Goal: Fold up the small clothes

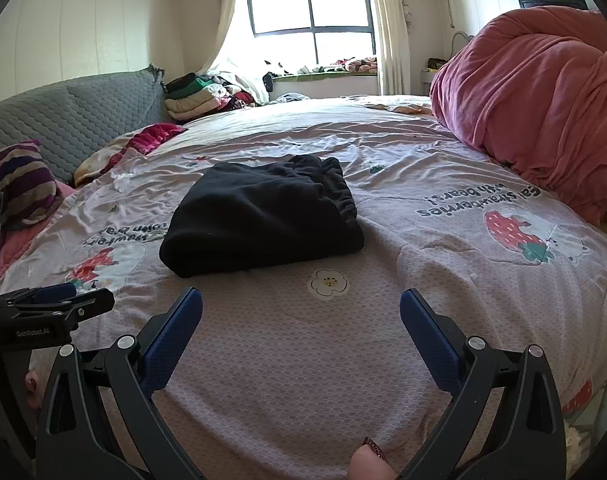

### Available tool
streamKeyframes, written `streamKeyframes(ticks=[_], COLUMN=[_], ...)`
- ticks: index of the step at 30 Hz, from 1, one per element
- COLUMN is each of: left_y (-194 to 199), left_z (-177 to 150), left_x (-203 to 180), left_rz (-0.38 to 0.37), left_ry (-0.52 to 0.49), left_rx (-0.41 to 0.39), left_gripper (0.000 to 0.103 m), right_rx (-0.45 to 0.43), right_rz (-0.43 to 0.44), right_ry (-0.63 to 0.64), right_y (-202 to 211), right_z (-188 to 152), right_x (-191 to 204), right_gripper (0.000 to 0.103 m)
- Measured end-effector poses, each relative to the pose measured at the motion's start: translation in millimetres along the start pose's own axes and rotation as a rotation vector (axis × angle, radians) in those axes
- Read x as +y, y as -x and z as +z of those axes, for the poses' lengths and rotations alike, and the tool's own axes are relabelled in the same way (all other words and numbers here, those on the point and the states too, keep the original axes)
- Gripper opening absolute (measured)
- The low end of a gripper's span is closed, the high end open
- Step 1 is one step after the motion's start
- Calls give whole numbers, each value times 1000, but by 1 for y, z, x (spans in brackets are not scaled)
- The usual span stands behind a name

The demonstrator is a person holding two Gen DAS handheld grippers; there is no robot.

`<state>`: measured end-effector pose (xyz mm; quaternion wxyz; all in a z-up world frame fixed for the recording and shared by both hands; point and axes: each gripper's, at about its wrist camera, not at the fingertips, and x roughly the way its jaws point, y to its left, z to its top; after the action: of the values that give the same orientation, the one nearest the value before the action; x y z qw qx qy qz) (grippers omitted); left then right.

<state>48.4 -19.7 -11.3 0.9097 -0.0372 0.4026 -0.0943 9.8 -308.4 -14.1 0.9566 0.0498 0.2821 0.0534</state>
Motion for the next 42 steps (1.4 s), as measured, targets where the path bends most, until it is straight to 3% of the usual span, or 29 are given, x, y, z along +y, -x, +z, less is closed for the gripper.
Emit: streamKeyframes(ticks=[42], left_y=[-1], left_z=[-1], left_x=[-2], left_rz=[47], left_ry=[-30], left_rx=[20], left_gripper=[94], right_rx=[4], right_rz=[-28], right_ry=[-1], right_y=[5], right_z=[0], right_x=[-10], right_gripper=[98])
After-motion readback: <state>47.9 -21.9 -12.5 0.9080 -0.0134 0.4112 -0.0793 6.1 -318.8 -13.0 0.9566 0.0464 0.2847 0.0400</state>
